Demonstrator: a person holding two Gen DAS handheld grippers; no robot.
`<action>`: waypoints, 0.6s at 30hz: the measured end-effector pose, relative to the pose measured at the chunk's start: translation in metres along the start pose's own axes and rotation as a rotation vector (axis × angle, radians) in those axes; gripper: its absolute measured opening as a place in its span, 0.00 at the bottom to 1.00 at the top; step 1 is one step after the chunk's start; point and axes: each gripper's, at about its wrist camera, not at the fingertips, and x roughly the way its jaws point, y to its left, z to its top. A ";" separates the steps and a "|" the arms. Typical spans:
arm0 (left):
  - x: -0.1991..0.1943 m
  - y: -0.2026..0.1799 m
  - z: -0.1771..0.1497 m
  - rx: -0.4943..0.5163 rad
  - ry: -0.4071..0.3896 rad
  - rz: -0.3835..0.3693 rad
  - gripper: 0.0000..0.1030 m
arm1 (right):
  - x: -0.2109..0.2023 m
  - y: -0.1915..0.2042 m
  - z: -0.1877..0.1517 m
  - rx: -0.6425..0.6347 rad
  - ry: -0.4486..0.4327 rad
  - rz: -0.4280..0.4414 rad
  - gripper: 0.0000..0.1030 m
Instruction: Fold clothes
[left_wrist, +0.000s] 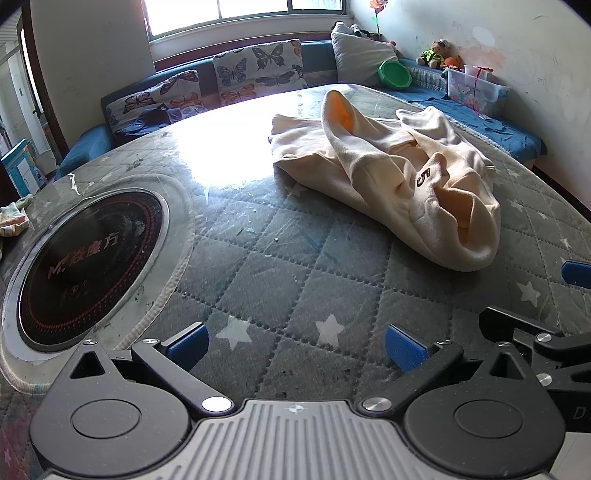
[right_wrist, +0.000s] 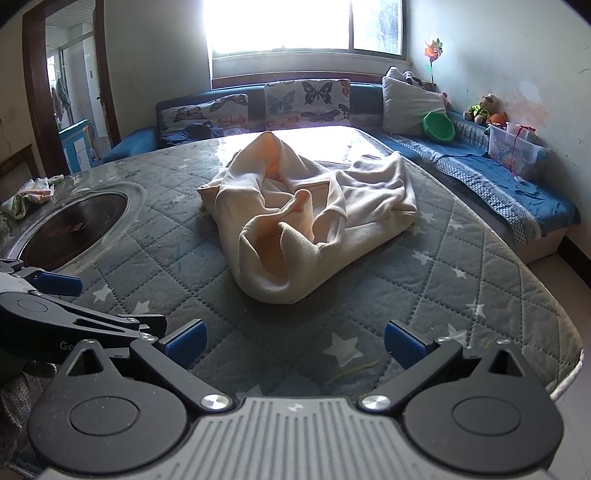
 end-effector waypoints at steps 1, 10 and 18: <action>0.000 0.000 0.000 0.001 0.000 0.000 1.00 | 0.000 0.000 0.000 0.000 0.000 0.000 1.00; 0.006 0.002 0.007 -0.001 0.005 0.006 1.00 | 0.004 -0.005 0.006 0.000 -0.008 -0.006 1.00; 0.010 0.007 0.019 -0.014 0.002 0.017 1.00 | 0.009 -0.010 0.016 -0.009 -0.023 -0.008 1.00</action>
